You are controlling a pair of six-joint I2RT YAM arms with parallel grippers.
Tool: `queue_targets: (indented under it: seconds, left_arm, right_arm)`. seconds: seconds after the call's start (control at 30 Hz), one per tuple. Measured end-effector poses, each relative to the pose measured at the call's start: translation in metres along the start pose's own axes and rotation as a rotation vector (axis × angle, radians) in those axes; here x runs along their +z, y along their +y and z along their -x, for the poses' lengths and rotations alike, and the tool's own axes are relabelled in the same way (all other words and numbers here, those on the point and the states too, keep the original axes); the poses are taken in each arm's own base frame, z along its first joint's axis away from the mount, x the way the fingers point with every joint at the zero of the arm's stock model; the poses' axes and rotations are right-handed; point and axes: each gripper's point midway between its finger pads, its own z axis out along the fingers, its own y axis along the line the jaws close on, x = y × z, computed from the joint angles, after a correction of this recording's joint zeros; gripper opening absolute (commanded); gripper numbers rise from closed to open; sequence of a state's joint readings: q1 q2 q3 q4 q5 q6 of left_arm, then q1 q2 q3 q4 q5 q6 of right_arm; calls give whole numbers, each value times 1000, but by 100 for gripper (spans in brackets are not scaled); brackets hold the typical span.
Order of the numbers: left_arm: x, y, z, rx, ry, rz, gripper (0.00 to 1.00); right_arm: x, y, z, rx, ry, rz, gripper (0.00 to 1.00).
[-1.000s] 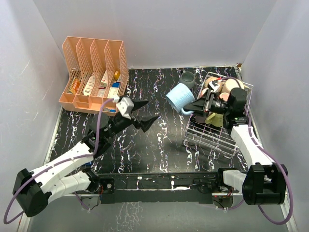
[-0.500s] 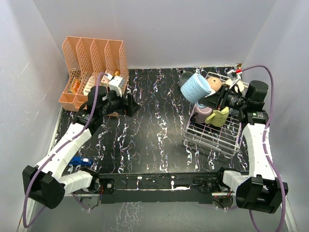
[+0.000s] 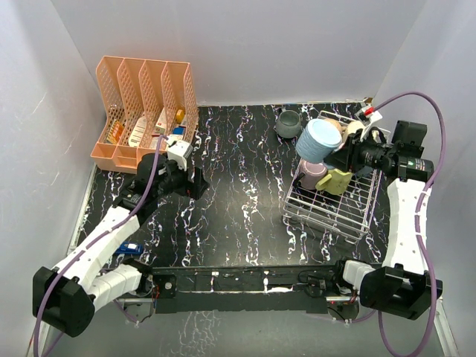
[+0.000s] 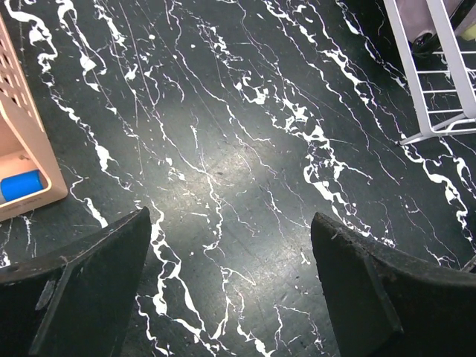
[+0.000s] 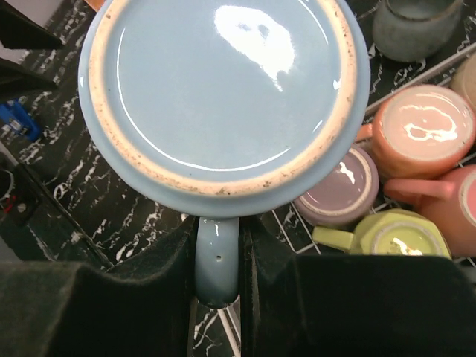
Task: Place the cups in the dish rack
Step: Turn the cup upside down in the dish rack.
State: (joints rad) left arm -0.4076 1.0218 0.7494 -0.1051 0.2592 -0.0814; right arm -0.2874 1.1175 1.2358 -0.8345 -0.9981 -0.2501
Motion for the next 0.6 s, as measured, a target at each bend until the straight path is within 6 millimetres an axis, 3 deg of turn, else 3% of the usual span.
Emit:
queue_targets:
  seconds: [0.6]
  left_arm:
    - [-3, 6, 1, 16, -7, 35, 87]
  right_arm:
    - [-22, -26, -56, -181, 197, -71, 8]
